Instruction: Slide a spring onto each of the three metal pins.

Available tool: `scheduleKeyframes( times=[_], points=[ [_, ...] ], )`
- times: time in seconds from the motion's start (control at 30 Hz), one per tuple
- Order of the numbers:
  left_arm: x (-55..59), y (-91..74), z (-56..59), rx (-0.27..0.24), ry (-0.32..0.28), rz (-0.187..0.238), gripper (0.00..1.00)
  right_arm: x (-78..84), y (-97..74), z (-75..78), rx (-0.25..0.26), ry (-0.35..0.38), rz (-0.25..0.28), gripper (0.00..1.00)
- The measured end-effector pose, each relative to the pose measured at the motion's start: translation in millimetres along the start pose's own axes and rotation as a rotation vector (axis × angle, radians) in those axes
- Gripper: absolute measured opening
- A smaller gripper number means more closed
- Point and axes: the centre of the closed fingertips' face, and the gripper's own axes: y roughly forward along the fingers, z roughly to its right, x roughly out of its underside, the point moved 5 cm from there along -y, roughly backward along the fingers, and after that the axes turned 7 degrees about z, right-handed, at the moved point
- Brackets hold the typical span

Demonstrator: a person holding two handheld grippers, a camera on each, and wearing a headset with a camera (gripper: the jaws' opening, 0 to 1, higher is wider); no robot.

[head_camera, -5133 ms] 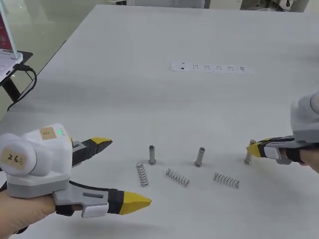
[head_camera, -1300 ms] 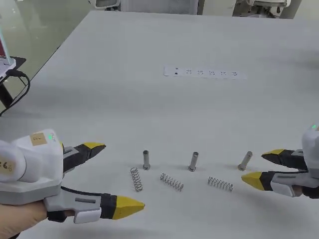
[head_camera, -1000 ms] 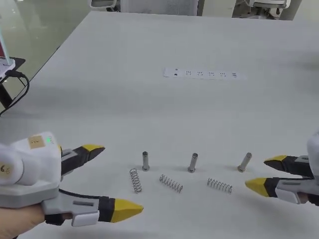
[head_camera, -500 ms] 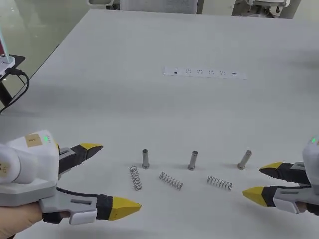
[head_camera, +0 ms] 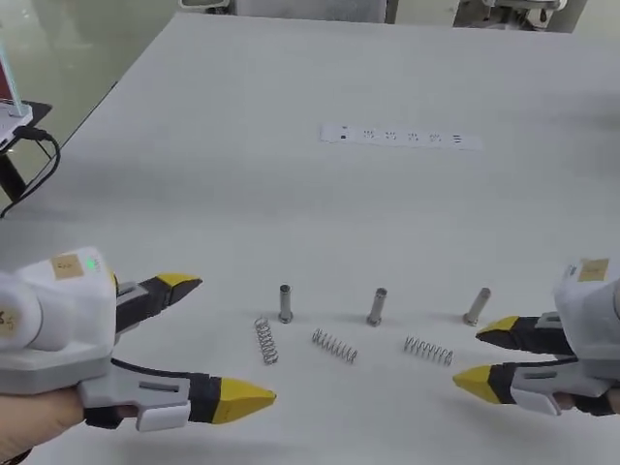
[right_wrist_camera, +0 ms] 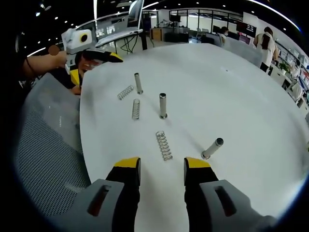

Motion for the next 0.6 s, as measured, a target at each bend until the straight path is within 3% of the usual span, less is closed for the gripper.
scheduleKeyframes(
  times=[0.6],
  points=[
    [1.7,-1.0,-0.3,-0.005,-0.002,-0.004,0.95,-8.1,26.0,0.2,-0.056,-0.065,-0.064,0.28]
  ],
)
